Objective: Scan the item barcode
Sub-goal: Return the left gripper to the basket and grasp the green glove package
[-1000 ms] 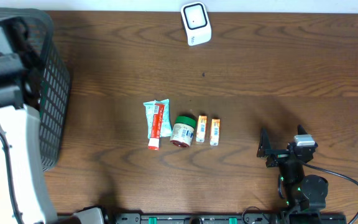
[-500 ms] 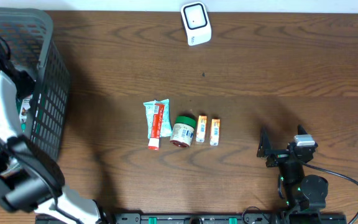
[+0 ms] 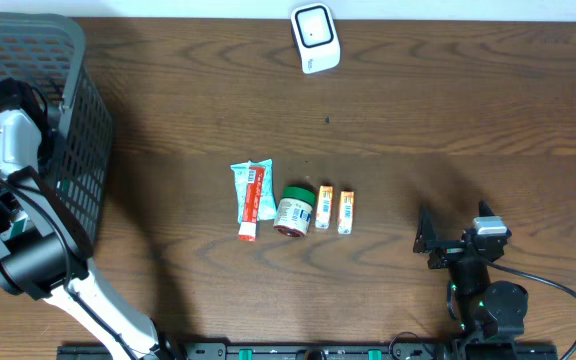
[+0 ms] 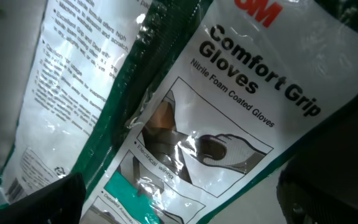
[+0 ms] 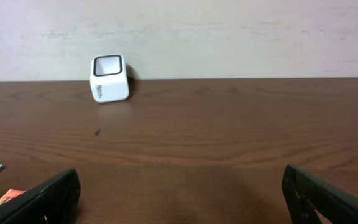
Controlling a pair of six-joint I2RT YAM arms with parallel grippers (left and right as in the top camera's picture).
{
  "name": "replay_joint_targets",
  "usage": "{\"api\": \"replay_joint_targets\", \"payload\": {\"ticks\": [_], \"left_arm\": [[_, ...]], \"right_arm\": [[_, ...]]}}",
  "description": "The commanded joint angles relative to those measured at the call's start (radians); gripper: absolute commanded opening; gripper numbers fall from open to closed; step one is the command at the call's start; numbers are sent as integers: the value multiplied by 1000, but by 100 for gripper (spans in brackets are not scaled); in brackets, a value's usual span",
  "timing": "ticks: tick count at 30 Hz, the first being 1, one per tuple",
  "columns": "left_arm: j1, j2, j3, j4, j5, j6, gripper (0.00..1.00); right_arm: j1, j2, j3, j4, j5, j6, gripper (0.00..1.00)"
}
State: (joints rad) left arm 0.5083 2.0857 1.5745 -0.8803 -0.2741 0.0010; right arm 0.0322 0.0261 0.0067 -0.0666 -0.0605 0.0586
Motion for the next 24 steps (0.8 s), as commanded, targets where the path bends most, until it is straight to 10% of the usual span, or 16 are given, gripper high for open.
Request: {"api": "replay_joint_targets", "payload": {"ticks": [1, 9, 24], "left_arm": [[26, 64, -6, 8, 0, 25, 99], [97, 82, -33, 55, 1, -6, 98], [130, 82, -82, 103, 5, -44, 34]], "right_arm": [[6, -1, -1, -3, -8, -11, 99], [6, -1, -1, -3, -8, -11, 99], [6, -1, -1, -3, -8, -11, 99]]}}
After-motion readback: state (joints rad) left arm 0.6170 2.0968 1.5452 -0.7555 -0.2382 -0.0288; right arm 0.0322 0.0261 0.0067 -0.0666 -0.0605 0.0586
